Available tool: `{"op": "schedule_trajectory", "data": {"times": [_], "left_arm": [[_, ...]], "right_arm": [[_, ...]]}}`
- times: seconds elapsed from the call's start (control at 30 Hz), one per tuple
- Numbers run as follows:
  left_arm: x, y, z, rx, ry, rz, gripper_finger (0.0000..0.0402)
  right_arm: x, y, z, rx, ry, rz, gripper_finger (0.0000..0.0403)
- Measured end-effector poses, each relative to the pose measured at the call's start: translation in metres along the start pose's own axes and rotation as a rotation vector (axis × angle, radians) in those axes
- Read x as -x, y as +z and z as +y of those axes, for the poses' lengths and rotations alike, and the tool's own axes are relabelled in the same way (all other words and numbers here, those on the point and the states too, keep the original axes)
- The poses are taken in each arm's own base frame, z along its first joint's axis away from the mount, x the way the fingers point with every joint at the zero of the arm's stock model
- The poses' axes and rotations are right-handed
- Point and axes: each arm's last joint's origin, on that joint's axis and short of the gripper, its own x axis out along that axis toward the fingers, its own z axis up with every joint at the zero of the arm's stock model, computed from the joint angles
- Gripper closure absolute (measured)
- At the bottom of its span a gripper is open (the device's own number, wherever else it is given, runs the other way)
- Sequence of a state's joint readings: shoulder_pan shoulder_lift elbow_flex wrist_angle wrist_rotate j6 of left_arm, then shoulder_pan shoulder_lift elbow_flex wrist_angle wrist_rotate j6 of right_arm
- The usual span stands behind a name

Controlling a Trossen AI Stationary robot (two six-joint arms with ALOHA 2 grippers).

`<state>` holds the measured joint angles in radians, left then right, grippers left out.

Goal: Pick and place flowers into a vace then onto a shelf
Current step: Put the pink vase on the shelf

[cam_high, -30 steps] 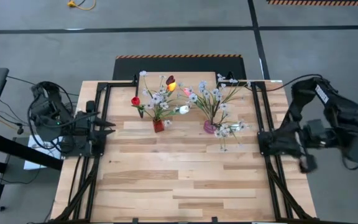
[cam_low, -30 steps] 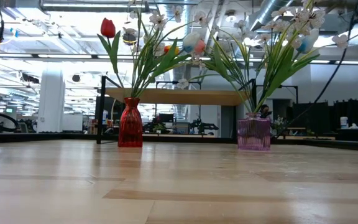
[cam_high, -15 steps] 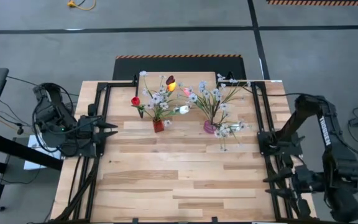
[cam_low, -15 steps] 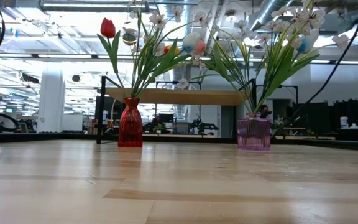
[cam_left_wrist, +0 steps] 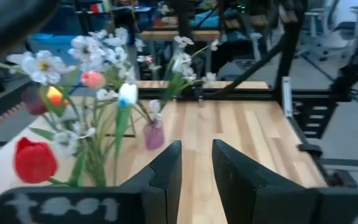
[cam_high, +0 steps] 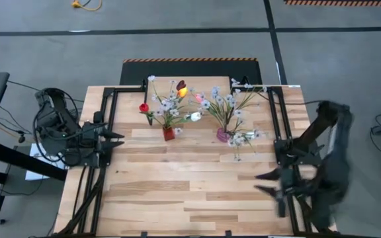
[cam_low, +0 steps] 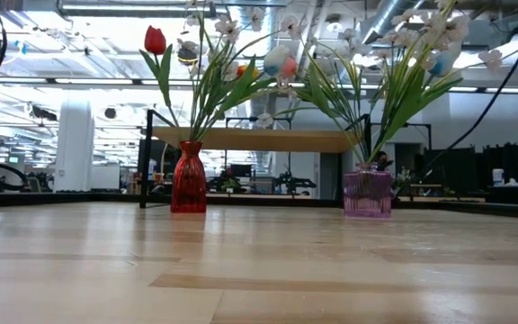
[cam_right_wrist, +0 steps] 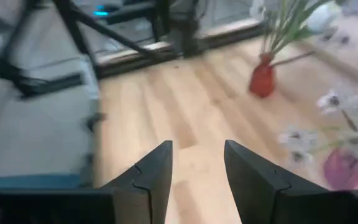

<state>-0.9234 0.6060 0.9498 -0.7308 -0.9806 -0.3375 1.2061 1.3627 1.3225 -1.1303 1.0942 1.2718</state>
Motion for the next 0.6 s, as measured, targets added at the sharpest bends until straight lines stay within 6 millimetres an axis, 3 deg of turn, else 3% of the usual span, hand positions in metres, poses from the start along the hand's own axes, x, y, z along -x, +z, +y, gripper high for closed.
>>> {"op": "schedule_trajectory", "data": {"times": [0.07,0.17,0.27,0.37,0.6], "left_arm": [[0.000,0.000,-0.001,0.003,-0.017,0.006,0.0322],[0.000,0.000,-0.001,0.007,-0.025,0.008,0.0322],[0.000,0.000,-0.001,0.001,-0.028,0.007,0.0322],[0.000,0.000,-0.002,-0.010,-0.039,0.009,0.0322],[0.000,0.000,-0.002,-0.055,-0.059,0.015,0.0322]], "right_arm": [[-0.005,0.017,-0.009,0.008,-0.011,0.010,0.0269],[-0.025,0.013,-0.003,0.131,-0.032,0.061,0.0273],[-0.051,0.023,0.007,0.173,-0.037,0.035,0.0277],[-0.065,0.014,0.016,0.179,0.007,0.088,0.0280],[-0.117,0.000,0.031,0.064,0.019,0.230,0.0280]]}}
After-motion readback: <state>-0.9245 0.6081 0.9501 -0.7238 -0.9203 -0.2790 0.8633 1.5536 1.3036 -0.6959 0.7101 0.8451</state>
